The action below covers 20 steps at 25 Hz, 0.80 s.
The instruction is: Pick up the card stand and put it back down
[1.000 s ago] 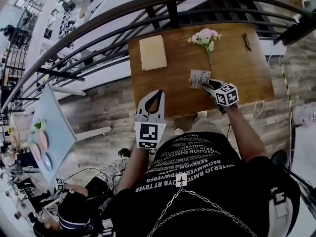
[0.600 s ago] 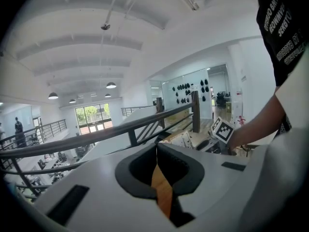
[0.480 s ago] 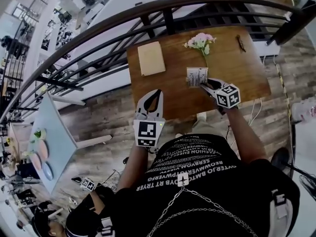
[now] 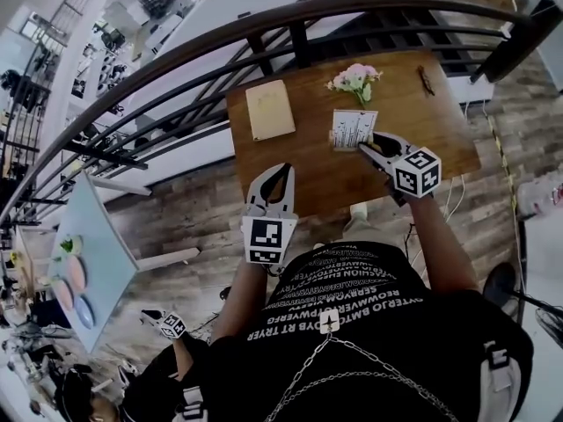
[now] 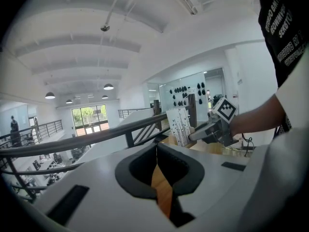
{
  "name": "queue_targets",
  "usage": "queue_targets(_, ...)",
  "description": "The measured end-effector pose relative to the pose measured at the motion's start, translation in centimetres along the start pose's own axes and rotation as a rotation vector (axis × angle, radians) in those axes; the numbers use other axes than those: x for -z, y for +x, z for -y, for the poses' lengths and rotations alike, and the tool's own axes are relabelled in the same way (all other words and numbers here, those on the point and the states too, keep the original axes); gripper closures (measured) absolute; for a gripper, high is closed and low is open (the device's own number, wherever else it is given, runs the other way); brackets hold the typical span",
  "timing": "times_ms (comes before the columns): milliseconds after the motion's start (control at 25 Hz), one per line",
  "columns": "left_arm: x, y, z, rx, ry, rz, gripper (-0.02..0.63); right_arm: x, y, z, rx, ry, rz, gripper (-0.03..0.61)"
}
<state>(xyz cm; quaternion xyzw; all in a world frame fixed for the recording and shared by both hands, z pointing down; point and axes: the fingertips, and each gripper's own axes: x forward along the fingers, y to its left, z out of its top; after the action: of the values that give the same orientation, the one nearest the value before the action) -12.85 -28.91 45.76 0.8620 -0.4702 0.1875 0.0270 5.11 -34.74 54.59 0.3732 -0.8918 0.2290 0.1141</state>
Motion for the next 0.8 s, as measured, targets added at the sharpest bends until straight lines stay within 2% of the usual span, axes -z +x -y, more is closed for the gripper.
queue_targets(440, -1.0, -0.2, 0.6, 0.013, 0.001, 0.035, 0.586, -5.7, -3.2, -3.0, -0.014, -0.061, 0.054, 0.405)
queue_targets(800, -1.7, 0.1, 1.8, 0.035, 0.005, 0.050, 0.584, -8.2, -5.6, -4.1, -0.020, -0.087, 0.093, 0.405)
